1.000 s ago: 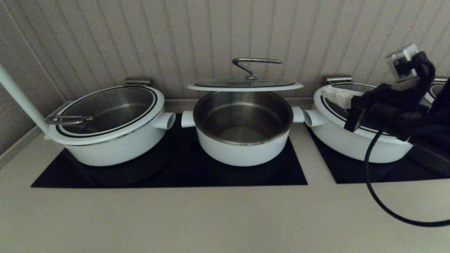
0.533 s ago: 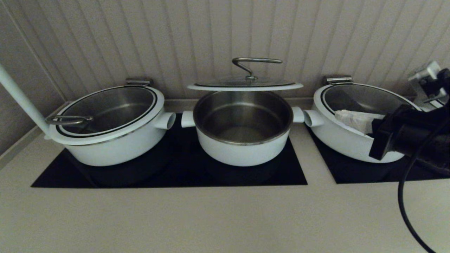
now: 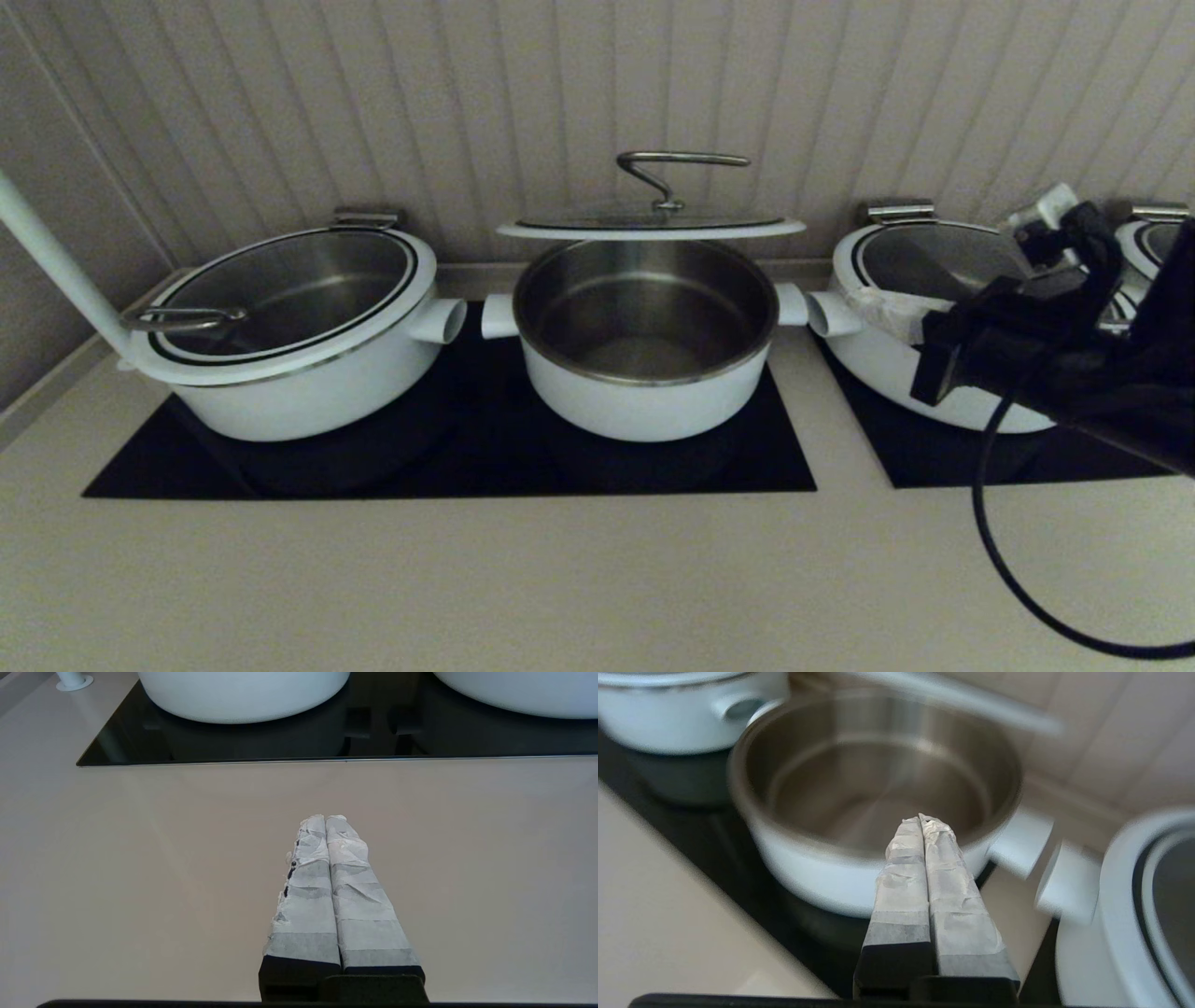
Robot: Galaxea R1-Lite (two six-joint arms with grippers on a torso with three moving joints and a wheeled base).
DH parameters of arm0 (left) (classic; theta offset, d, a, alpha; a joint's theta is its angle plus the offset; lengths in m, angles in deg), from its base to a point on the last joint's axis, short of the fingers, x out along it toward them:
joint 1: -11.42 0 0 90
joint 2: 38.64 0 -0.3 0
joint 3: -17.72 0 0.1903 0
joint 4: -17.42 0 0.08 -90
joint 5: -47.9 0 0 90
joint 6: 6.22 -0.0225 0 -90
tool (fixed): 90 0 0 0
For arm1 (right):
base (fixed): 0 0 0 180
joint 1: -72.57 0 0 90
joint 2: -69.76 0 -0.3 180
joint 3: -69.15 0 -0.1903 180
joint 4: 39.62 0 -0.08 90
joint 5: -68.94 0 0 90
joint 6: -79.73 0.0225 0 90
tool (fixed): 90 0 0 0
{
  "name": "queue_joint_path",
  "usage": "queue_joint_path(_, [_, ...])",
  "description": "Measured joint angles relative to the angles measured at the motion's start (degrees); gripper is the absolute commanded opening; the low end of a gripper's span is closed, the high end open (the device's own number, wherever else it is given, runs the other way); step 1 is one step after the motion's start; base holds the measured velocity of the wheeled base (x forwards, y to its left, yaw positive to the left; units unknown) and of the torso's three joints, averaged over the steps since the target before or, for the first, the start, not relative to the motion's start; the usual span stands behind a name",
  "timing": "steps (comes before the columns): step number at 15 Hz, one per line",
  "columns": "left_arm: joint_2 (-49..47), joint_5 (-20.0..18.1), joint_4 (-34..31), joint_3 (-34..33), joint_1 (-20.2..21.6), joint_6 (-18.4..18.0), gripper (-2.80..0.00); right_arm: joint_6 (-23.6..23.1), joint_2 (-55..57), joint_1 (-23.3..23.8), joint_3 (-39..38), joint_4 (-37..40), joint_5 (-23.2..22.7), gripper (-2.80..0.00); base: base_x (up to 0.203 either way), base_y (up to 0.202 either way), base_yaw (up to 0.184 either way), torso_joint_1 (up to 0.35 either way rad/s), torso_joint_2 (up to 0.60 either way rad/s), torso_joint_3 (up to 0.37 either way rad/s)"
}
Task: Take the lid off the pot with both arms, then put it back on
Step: Open the pot lid completely
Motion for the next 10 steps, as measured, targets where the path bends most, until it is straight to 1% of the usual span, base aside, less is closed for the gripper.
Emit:
queue_joint_path(2, [0.0,0.02,0.0,0.0,0.0,0.02,-2.8,-1.08,4.3,0.0,1.76,-3.82,0.0,-2.8,0.0,0.0,0.0,0.0,0.0,0.0])
queue_joint_path(6, [0.0,0.0,0.04,0.0,0.0,0.05,-2.8,-1.97,11.19,-0.02,6.57,-7.05,0.0,-2.8,0.0,0.0,0.0,0.0,0.0,0.0])
queue_joint_path(10, [0.0,0.02,0.0,0.0,0.0,0.07,-2.8,-3.2,17.59,-0.37,14.5,-12.47,0.02,-2.8,0.0,0.0,0.0,0.0,0.0,0.0])
